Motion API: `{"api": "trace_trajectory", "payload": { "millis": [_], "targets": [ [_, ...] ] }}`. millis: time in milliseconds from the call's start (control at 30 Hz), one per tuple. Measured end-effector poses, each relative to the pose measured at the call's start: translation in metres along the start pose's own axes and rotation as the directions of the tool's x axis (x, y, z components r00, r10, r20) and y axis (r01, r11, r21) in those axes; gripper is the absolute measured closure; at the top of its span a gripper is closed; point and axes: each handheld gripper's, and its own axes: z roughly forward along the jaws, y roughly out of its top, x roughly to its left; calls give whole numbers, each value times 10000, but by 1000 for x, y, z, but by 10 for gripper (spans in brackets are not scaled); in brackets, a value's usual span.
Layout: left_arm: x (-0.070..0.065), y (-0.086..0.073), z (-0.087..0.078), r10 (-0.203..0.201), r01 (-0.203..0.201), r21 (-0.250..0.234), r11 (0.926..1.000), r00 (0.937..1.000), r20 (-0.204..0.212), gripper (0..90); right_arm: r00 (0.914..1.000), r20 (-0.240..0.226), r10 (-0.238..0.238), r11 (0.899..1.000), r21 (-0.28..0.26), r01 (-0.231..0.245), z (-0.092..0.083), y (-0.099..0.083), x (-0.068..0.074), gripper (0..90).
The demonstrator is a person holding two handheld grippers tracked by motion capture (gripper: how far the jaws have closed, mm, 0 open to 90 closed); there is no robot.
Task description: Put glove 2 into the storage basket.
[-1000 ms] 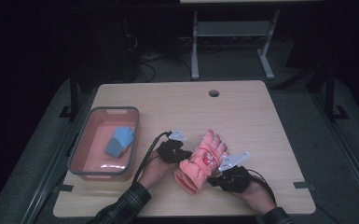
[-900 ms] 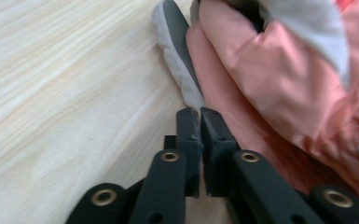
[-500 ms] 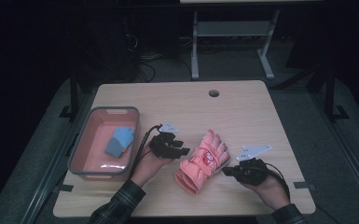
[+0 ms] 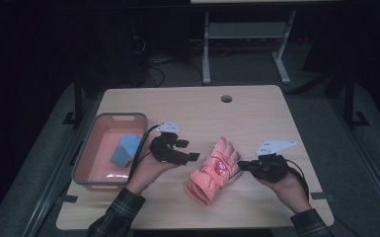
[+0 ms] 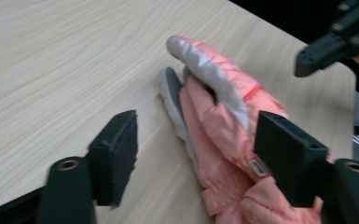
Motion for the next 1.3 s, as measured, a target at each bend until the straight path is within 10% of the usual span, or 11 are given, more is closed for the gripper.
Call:
{"api": "trace_trajectory", "payload": {
  "millis": [900,1300],
  "targets": [
    [-22,4,46,709,-780,1043,9915,9950,699,145,9984,-550,-111,9944,1040,168,65,11,-1,900],
    [-10,-11,72,-42,-193,1688,9855,9904,1381,119,9986,-484,-197,9906,1342,260,75,3,0,900]
  ]
}}
